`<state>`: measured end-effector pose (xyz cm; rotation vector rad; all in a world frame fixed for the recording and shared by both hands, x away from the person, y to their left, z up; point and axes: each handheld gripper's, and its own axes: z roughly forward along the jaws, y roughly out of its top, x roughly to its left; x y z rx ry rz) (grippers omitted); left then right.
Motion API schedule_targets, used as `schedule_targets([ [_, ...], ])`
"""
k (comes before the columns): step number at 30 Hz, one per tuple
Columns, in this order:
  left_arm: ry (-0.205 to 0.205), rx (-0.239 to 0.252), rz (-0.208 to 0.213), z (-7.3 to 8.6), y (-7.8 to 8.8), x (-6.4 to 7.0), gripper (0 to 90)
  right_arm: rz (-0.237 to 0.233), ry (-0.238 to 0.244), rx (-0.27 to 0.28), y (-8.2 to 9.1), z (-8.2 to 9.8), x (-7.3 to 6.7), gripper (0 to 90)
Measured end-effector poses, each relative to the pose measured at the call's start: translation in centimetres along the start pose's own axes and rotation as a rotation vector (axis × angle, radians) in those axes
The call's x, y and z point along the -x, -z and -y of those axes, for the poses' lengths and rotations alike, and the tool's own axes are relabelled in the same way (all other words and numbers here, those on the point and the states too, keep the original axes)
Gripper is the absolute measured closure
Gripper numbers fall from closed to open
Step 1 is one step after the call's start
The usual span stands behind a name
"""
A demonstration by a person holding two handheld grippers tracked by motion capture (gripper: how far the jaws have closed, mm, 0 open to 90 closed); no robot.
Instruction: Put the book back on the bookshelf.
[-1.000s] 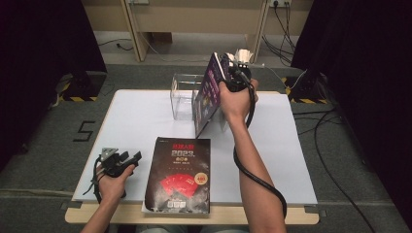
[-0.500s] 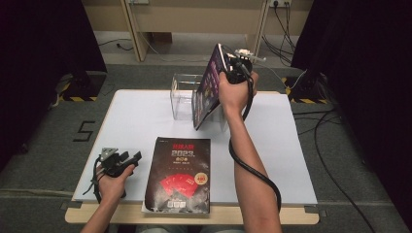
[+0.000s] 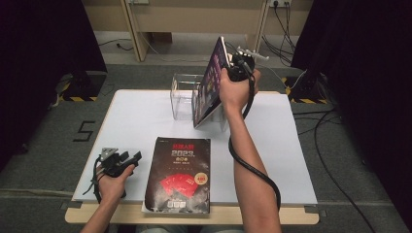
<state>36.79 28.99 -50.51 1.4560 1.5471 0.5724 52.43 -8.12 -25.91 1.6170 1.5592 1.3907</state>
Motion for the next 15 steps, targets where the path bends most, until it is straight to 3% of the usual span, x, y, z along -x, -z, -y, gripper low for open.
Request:
schedule_targets([
  [15, -0.002, 0.001, 0.003, 0.0, 0.0, 0.0, 40.9, 0.04, -0.006, 0.01, -2.6, 1.7, -0.5, 84.2],
])
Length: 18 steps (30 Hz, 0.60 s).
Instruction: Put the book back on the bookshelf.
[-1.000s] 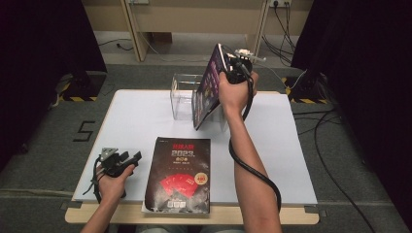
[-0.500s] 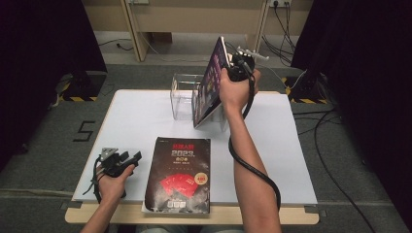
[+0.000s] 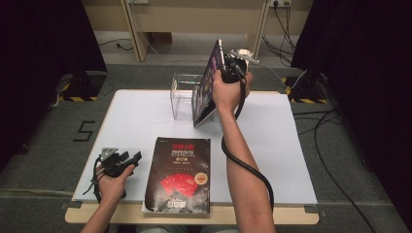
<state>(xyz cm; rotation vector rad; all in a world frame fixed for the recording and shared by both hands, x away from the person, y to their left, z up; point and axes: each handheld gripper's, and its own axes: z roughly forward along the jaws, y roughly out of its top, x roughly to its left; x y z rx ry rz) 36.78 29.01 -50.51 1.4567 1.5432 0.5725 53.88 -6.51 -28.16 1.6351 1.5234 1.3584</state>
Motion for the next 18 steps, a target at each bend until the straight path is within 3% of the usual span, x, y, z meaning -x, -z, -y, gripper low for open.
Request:
schedule_targets([
  [12, 0.0, -0.003, 0.0, 0.0, 0.0, 0.0, 41.0, 0.026, 0.028, -0.013, -1.6, 1.8, -0.4, 84.1],
  [18, -0.003, -0.001, 0.0, 0.0, 0.0, 0.0, 41.0, 0.043, 0.07, -0.038, -2.3, 2.5, -0.8, 84.1],
])
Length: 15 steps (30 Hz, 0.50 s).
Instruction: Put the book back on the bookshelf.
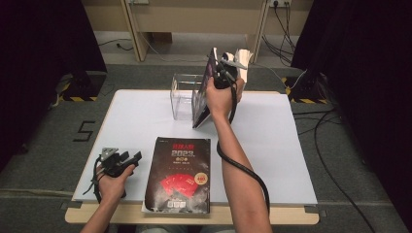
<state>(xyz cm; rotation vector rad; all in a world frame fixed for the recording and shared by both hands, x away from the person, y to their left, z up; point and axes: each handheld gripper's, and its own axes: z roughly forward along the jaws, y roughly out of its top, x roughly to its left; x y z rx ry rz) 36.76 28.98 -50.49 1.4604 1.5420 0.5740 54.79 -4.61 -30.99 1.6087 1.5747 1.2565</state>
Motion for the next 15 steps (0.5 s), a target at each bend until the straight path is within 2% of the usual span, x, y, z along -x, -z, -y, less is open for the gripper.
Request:
schedule_targets([
  [1, -0.001, 0.0, 0.0, 0.0, 0.02, -0.02, 41.0, 0.012, 0.021, 0.008, -0.02, 0.07, -0.09, 84.0],
  [11, -0.001, -0.001, -0.001, 0.0, -0.03, 0.01, 41.0, 0.014, 0.027, -0.021, -0.06, -0.22, -0.05, 82.9],
  [15, -0.001, 0.0, 0.0, 0.0, -0.03, 0.0, 41.1, -0.004, 0.019, -0.027, 0.2, -0.15, 0.02, 80.4],
])
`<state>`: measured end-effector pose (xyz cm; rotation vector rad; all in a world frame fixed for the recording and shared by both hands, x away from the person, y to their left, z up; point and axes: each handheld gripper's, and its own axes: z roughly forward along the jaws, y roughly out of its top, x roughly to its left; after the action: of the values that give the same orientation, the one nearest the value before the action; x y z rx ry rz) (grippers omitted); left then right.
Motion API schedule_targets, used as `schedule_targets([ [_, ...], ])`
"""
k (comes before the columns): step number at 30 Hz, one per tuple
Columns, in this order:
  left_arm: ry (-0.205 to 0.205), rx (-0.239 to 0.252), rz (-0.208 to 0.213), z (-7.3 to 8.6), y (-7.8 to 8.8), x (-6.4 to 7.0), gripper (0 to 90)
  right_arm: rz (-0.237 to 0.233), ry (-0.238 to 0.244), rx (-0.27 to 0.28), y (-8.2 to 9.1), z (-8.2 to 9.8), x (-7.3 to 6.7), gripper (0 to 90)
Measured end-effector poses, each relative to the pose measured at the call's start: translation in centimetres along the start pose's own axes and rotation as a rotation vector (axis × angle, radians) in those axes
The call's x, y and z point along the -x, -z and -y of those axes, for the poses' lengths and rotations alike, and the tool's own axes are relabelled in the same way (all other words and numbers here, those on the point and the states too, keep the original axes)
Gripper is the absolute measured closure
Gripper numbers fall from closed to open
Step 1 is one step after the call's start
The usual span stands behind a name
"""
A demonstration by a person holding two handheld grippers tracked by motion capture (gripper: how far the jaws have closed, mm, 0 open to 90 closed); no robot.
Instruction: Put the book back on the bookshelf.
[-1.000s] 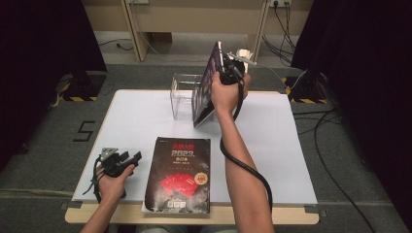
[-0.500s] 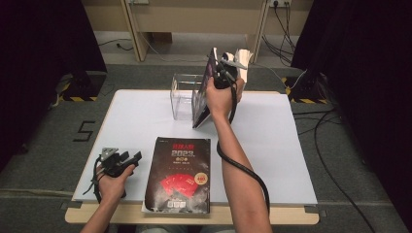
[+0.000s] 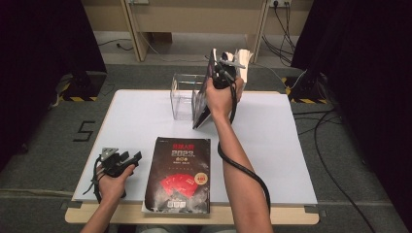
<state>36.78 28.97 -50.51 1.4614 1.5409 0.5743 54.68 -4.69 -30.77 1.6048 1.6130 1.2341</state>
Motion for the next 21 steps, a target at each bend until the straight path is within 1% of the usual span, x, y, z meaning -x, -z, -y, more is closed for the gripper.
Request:
schedule_targets([
  [3, 0.002, -0.001, 0.0, 0.0, 0.0, 0.0, 41.0, -0.009, -0.004, -0.011, 0.2, 0.2, 0.1, 77.3],
  [6, 0.002, 0.0, 0.001, 0.0, 0.0, 0.0, 41.0, -0.019, -0.019, -0.023, 0.6, 0.4, 0.3, 74.7],
  [12, 0.005, 0.002, 0.0, 0.0, 0.0, 0.0, 41.0, -0.028, -0.041, -0.027, 1.4, 1.0, 1.1, 72.4],
  [17, -0.002, 0.0, -0.002, 0.0, 0.0, 0.0, 41.0, -0.029, -0.049, -0.026, 2.5, 1.7, 1.8, 72.5],
  [19, -0.009, 0.002, -0.002, 0.0, 0.0, 0.0, 41.0, -0.036, -0.054, -0.027, 2.7, 1.9, 2.1, 72.1],
  [21, -0.006, 0.003, -0.002, 0.0, 0.0, 0.0, 41.0, -0.034, -0.052, -0.026, 3.1, 2.2, 2.2, 71.4],
])
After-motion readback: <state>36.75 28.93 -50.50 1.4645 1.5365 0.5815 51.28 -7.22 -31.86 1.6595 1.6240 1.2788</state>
